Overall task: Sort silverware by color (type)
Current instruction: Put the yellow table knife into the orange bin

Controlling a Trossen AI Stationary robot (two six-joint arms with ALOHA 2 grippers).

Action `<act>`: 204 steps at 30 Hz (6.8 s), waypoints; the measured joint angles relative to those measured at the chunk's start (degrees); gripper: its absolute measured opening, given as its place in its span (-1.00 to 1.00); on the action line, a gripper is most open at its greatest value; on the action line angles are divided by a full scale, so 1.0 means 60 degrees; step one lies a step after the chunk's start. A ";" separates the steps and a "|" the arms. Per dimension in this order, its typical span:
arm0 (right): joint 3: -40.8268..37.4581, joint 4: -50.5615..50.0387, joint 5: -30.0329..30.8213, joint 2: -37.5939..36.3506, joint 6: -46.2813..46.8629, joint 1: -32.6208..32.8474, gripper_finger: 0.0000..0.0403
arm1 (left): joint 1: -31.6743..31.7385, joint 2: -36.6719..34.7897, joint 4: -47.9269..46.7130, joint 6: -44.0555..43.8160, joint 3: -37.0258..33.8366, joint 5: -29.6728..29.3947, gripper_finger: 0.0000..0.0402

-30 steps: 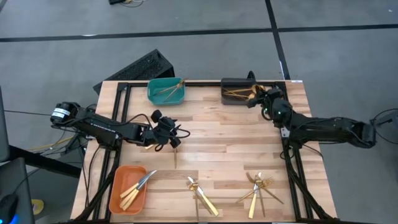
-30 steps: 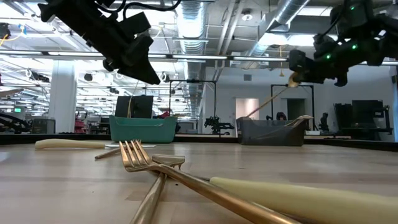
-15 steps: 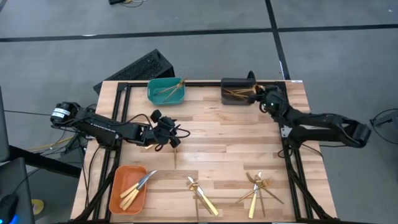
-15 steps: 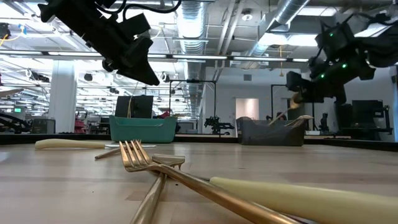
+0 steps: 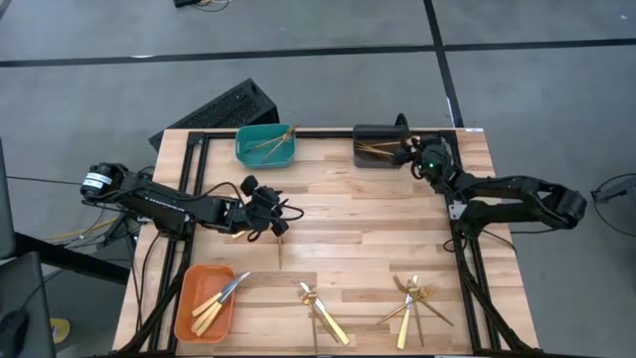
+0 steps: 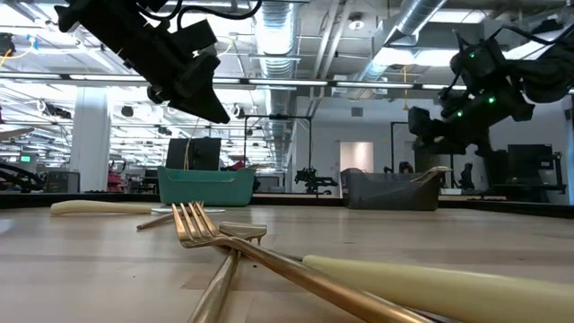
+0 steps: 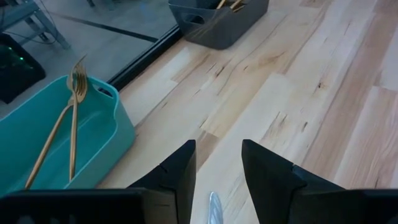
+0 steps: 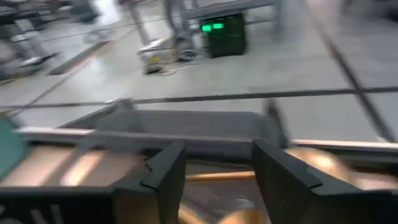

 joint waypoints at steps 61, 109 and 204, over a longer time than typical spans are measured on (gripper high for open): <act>0.0129 0.2082 -0.2174 0.1023 0.0409 0.4786 -0.01 | -0.0259 0.0011 -0.2210 -0.2827 -0.1575 0.2561 -0.90; 0.3909 0.1292 -0.4274 0.5136 -0.0628 0.5331 -0.01 | 0.5747 0.0386 -0.2827 0.6871 -0.0280 0.5037 -0.48; 0.3912 0.0427 -0.4284 0.5144 -0.1277 0.5458 -0.01 | 0.4954 0.2763 -0.7743 0.5484 0.0379 0.5435 -0.88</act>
